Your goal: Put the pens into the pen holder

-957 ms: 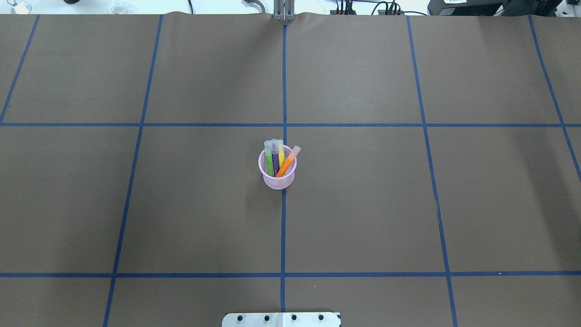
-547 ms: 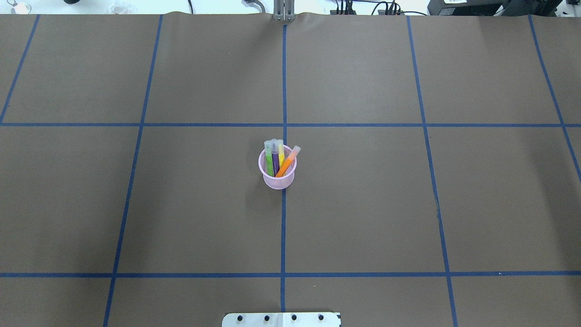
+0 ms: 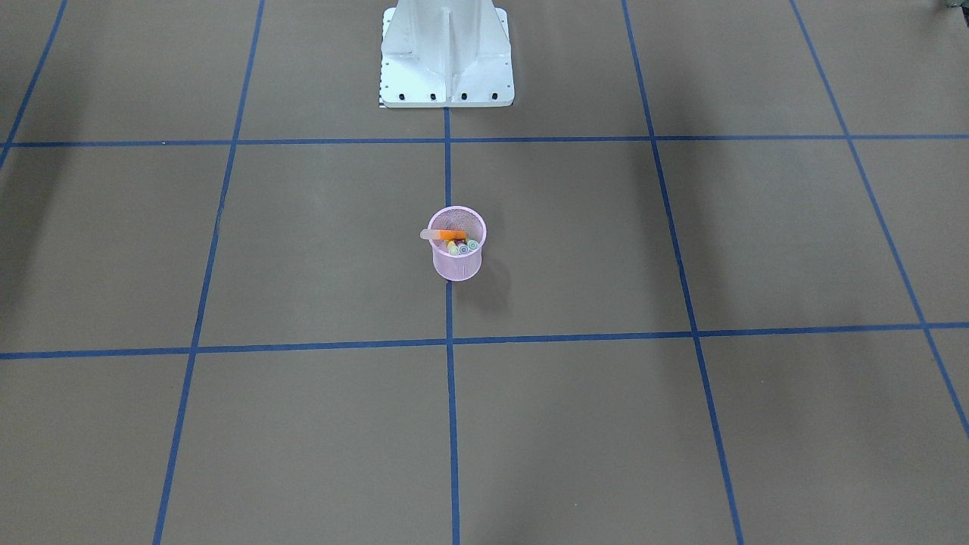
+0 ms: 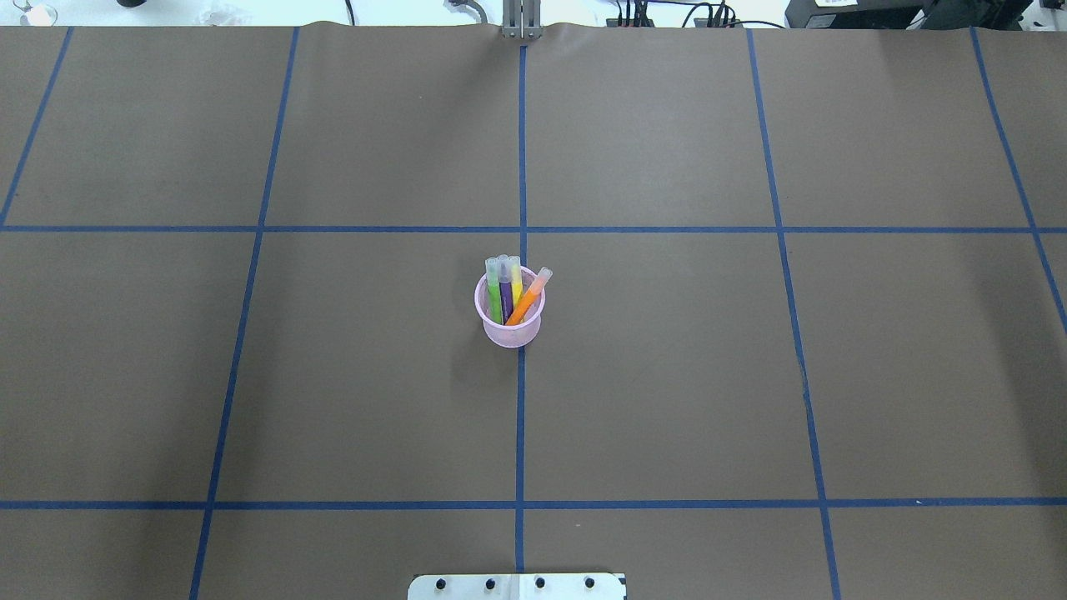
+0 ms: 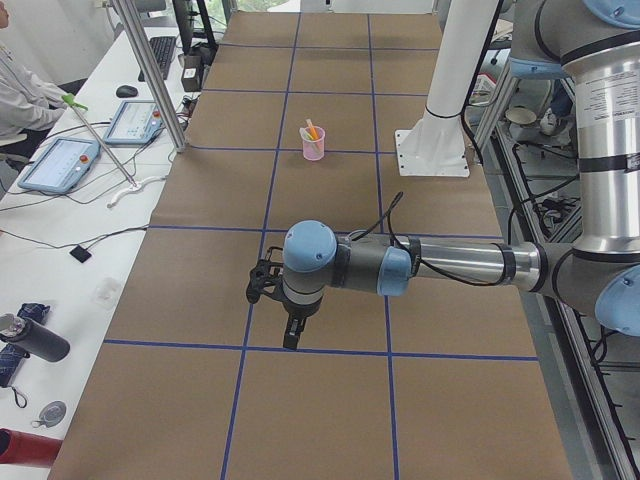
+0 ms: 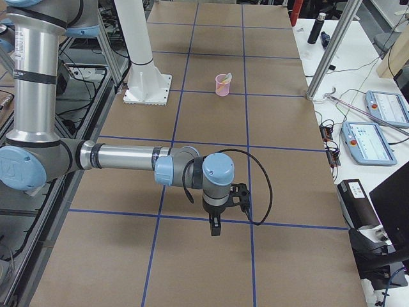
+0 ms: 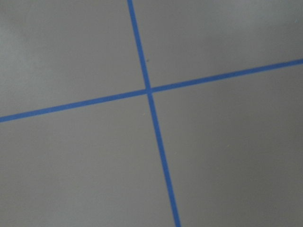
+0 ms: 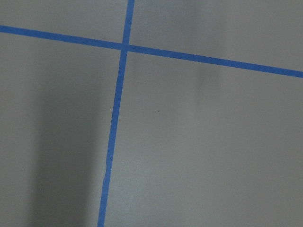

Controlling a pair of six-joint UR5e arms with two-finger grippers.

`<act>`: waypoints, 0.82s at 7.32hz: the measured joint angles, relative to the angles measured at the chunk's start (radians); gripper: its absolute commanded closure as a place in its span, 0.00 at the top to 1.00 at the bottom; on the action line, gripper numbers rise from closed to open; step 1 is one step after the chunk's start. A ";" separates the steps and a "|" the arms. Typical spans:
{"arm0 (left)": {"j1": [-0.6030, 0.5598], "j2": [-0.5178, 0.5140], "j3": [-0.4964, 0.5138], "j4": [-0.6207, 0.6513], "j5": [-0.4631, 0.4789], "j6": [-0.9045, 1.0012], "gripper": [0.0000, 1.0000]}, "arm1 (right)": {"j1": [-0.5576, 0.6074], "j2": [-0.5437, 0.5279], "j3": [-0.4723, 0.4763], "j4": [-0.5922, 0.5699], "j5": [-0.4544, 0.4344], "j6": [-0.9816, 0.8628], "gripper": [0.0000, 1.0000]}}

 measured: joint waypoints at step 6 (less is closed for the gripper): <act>0.005 -0.001 -0.034 0.227 0.037 -0.047 1.00 | 0.000 0.001 0.001 0.002 0.001 0.000 1.00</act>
